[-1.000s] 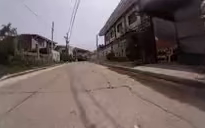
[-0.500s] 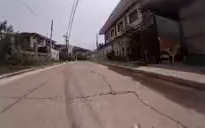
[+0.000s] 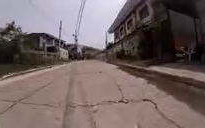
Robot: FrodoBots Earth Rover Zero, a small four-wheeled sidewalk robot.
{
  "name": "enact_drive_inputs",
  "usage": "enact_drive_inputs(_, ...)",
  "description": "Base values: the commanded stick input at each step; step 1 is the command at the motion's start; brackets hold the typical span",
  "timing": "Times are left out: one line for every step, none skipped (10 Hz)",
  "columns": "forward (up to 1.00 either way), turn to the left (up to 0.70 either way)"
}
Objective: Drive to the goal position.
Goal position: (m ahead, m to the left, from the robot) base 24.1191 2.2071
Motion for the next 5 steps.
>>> enact_drive_inputs(0.7, 0.0)
enact_drive_inputs(0.7, 0.0)
enact_drive_inputs(0.7, 0.0)
enact_drive_inputs(0.7, 0.0)
enact_drive_inputs(0.7, 0.0)
